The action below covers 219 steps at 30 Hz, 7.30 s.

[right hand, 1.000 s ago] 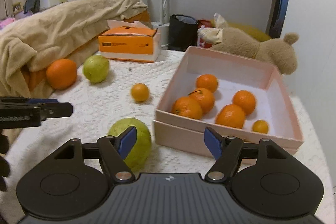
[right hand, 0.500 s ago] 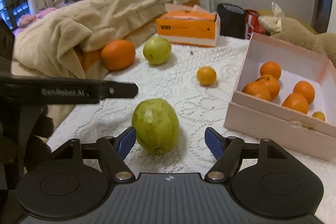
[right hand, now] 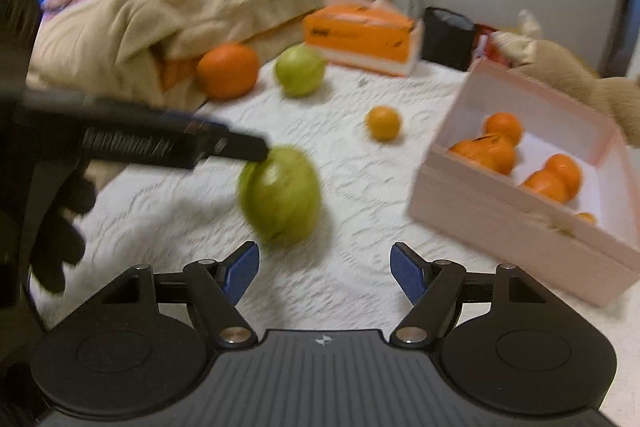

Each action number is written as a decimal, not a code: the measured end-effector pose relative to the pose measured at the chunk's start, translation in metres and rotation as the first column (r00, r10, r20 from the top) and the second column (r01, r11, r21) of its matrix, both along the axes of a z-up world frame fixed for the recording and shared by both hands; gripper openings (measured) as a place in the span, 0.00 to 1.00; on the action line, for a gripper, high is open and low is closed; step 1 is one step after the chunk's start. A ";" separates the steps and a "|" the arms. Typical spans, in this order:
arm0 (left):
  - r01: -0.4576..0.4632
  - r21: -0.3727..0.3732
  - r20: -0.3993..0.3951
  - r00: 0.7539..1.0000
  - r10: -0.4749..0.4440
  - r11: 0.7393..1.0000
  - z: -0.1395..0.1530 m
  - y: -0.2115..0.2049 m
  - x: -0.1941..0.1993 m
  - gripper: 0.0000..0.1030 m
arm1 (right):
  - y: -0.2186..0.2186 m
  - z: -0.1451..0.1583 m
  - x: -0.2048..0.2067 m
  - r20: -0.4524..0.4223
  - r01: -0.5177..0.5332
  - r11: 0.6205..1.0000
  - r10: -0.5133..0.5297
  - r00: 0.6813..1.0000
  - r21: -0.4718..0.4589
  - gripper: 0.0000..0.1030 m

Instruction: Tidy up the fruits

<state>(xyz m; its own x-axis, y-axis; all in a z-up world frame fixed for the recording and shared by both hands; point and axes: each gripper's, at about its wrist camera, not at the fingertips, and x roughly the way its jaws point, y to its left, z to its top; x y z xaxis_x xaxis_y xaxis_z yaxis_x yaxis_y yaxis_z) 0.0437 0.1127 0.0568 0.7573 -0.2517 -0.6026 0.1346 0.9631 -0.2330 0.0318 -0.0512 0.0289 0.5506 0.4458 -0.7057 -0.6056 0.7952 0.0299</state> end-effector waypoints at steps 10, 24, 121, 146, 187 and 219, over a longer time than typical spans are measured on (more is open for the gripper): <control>-0.008 -0.006 0.020 1.000 0.008 1.000 0.003 0.004 -0.002 0.49 | 0.023 0.008 0.002 0.031 -0.036 0.999 0.035 0.999 0.015 0.36; -0.058 -0.022 0.064 0.996 0.060 0.998 0.012 0.017 -0.005 0.47 | 0.034 0.030 0.040 0.145 0.043 0.999 -0.045 0.988 0.022 0.36; -0.040 0.030 -0.045 0.998 0.041 0.999 -0.031 0.035 0.004 0.61 | 0.075 0.031 0.082 0.092 0.130 0.979 -0.117 0.989 -0.159 0.31; 0.045 0.122 -0.009 0.999 -0.044 0.992 -0.011 -0.001 0.033 0.65 | -0.048 -0.033 0.019 0.094 0.263 0.964 -0.265 0.960 0.026 0.78; 0.096 -0.041 0.067 0.993 -0.094 0.994 0.001 -0.018 -0.001 0.62 | -0.054 -0.037 0.032 -0.001 0.284 0.959 -0.284 0.959 0.024 1.00; 0.220 -0.069 0.120 0.970 -0.211 0.973 0.020 -0.063 -0.016 0.62 | -0.121 0.033 -0.016 0.171 0.368 0.927 -0.375 0.911 0.069 0.33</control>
<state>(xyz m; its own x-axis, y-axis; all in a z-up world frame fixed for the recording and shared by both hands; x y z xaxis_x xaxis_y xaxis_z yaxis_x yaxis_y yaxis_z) 0.0275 0.0497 0.0773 0.7410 -0.4611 -0.4881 0.3667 0.8868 -0.2811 0.0161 -0.1721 0.0619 0.7958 0.2074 -0.5689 -0.2647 0.9641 -0.0189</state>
